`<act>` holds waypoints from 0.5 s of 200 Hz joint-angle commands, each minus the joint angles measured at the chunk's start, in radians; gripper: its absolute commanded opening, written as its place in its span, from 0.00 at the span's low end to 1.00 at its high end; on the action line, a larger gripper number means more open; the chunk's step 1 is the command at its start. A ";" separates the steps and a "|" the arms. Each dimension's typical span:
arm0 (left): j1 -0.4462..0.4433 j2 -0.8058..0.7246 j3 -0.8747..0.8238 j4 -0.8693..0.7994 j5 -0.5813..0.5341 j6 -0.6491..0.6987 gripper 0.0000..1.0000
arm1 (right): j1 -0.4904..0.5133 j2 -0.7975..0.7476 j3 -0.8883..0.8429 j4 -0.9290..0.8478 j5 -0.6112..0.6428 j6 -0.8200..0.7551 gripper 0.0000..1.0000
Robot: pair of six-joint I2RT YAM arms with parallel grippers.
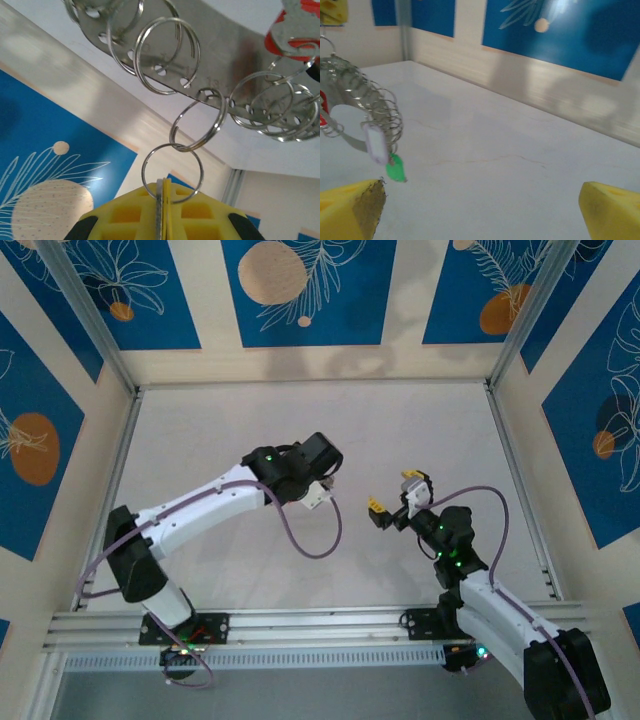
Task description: Put the keys on the keyring
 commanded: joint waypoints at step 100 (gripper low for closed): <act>-0.052 0.082 0.178 0.048 0.261 0.026 0.00 | -0.103 -0.065 -0.098 -0.055 0.284 0.101 0.99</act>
